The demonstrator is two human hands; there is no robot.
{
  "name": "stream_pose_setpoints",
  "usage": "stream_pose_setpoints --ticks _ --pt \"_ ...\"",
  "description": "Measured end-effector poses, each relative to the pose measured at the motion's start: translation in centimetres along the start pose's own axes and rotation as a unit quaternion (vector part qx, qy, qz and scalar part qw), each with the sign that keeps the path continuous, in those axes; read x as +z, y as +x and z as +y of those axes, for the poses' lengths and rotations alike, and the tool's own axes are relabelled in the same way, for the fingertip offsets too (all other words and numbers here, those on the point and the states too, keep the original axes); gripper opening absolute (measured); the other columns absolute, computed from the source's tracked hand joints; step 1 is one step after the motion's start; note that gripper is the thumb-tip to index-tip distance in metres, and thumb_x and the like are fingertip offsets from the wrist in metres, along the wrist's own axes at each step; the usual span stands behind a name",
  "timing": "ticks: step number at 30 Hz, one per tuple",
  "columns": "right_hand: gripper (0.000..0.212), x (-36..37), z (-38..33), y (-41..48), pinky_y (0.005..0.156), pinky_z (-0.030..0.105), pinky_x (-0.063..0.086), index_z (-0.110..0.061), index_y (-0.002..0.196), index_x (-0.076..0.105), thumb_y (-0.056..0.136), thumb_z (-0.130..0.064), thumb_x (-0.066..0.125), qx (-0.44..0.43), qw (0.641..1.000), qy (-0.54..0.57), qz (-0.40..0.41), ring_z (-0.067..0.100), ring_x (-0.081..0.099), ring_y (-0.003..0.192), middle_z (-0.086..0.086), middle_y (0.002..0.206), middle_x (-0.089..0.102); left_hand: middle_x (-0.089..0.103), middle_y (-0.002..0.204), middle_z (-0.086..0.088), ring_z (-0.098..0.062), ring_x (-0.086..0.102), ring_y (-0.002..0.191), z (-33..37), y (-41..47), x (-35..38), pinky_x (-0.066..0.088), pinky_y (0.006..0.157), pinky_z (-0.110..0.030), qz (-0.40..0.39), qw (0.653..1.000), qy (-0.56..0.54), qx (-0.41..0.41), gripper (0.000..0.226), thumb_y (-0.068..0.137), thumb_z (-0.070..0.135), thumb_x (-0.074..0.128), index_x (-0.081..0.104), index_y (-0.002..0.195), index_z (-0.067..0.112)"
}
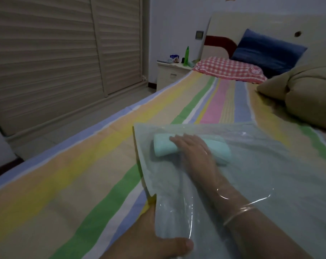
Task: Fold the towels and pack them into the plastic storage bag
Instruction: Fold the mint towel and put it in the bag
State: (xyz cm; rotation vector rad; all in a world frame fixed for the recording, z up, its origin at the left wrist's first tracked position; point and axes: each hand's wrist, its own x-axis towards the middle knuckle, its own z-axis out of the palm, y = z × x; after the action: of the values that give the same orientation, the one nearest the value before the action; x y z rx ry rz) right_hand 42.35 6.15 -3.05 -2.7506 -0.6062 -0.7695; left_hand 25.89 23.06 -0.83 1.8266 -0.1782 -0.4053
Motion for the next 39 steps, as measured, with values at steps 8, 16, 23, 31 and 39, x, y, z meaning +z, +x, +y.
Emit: stream_pose_setpoints --ticks 8,16,23,31,39 --pt "0.048 -2.3 1.0 -3.1 0.074 0.039 0.052 -0.005 0.11 0.067 0.065 -0.019 0.074 0.022 0.989 -0.145 -0.018 0.034 0.065 0.092 0.014 0.102 0.068 0.076 0.093 -0.004 -0.022 0.073 0.085 0.9 1.2 -1.3 0.057 0.079 -0.035 0.137 0.962 -0.211 -0.103 0.032 0.082 0.031 0.071 0.069 0.106 0.011" --pt "0.045 -3.6 -0.9 -4.8 0.075 0.045 0.053 -0.02 0.131 0.05 0.086 -0.018 0.055 0.152 0.975 -0.125 -0.108 0.035 0.035 0.133 0.003 0.139 0.046 0.068 0.112 -0.02 -0.035 0.065 0.101 2.0 9.5 -5.3 0.051 0.088 -0.044 0.111 0.913 -0.37 -0.129 0.038 0.089 0.021 0.057 0.061 0.123 0.005" --pt "0.057 -2.7 1.4 -2.7 0.094 0.049 0.048 -0.018 0.135 0.05 0.078 -0.023 0.043 0.131 0.989 -0.004 -0.067 0.036 0.041 0.124 0.005 0.142 0.046 0.067 0.113 -0.024 -0.04 0.063 0.103 -0.1 12.6 -4.9 0.056 0.081 -0.046 0.055 0.921 -0.373 -0.097 0.035 0.084 0.006 0.058 0.063 0.118 0.002" --pt "0.057 2.3 4.0 2.1 0.114 0.044 0.021 0.006 0.126 0.053 0.076 -0.017 0.039 0.035 0.99 0.137 -0.023 0.037 0.046 0.123 0.026 0.126 0.055 0.067 0.109 -0.028 -0.047 0.064 0.099 -1.3 13.6 -4.9 0.054 0.081 -0.057 0.066 0.922 -0.374 -0.08 0.033 0.083 -0.009 0.057 0.063 0.114 0.0" --pt "0.076 4.0 2.9 4.9 0.12 0.047 0.005 -0.023 0.14 0.047 0.077 -0.063 0.042 0.015 0.991 0.097 -0.095 0.029 0.033 0.14 0.022 0.139 0.047 0.066 0.115 -0.025 -0.044 0.064 0.101 -1.8 14.3 -5.1 0.056 0.081 -0.051 0.04 0.901 -0.429 -0.055 0.068 0.062 -0.009 0.071 0.056 0.127 0.003"
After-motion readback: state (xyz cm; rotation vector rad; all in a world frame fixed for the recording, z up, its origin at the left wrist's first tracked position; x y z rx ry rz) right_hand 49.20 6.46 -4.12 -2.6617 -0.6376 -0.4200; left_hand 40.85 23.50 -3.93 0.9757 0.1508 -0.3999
